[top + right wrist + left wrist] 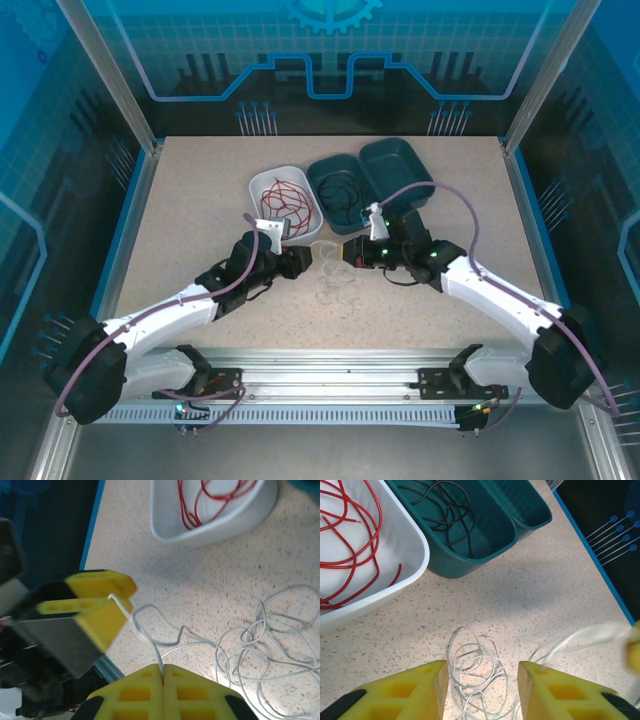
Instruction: Untangle the cables
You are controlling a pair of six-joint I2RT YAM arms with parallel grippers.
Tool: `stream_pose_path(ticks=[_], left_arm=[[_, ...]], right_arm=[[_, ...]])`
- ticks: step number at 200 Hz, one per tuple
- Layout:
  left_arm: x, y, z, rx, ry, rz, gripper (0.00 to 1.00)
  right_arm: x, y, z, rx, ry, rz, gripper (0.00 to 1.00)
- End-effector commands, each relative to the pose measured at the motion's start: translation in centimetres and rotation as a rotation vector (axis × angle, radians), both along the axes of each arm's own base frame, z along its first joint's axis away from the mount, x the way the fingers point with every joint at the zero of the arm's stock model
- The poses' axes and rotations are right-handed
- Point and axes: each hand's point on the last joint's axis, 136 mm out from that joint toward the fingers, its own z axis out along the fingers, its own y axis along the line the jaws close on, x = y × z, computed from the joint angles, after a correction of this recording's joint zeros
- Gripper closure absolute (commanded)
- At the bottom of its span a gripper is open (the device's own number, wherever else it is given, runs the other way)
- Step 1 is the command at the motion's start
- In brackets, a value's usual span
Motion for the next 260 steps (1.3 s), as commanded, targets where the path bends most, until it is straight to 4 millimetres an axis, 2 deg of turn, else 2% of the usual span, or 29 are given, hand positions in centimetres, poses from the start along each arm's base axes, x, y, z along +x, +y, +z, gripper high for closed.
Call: stream_pose_path(ticks=[1, 18, 39, 49, 71, 91, 111, 139, 182, 202, 236, 260], left_arm=[[-0.5, 0.5, 0.3, 0.025, -0.042, -0.041, 0.55], [-1.1, 0.0, 1.4, 0.025, -0.089, -0.105, 0.44], [-3.5, -2.3, 3.9, -0.024, -0.187, -0.316, 0.18], [-4.3, -2.9, 4.8, -0.041, -0.207, -0.375, 0.15], [-4.3, -3.0, 5.3, -0.038, -0.215, -0.382, 0.17], [-3.9, -3.1, 5.5, -0.050, -0.221, -0.373, 0.28], [-4.0, -3.7, 6.0, -0.081, -0.230, -0.398, 0.33], [-3.7, -4.4, 6.8, -0.113, -0.252, -0.413, 0.34], [-2.6, -5.0, 7.1, -0.106, -0.261, -0.415, 0.43], [-2.5, -5.3, 6.7, -0.104, -0.248, -0.425, 0.44], [-2.8, -5.8, 5.3, -0.110, -0.210, -0.460, 0.42], [-2.9, -6.4, 5.4, -0.170, -0.190, -0.473, 0.41]], right_arm=[[-0.4, -1.6, 2.3, -0.056, -0.055, 0.013, 1.00], [-0.4, -2.3, 3.7, -0.077, -0.095, 0.012, 1.00], [-0.2, -3.1, 4.8, -0.097, -0.126, -0.004, 1.00], [-0.1, -3.3, 5.1, -0.099, -0.131, -0.007, 1.00], [0.0, -3.2, 5.8, -0.088, -0.148, 0.001, 1.00], [-0.1, -2.9, 6.3, -0.073, -0.158, 0.013, 1.00], [-0.3, -2.5, 6.8, -0.049, -0.159, 0.036, 1.00], [-0.6, -2.2, 7.2, -0.031, -0.162, 0.060, 0.99], [-0.9, -1.8, 7.6, -0.005, -0.166, 0.078, 0.99], [-0.9, -2.0, 7.9, -0.012, -0.176, 0.077, 0.99], [-0.9, -2.8, 10.0, -0.047, -0.229, 0.061, 0.99], [-1.0, -3.0, 10.8, -0.051, -0.247, 0.058, 0.99]])
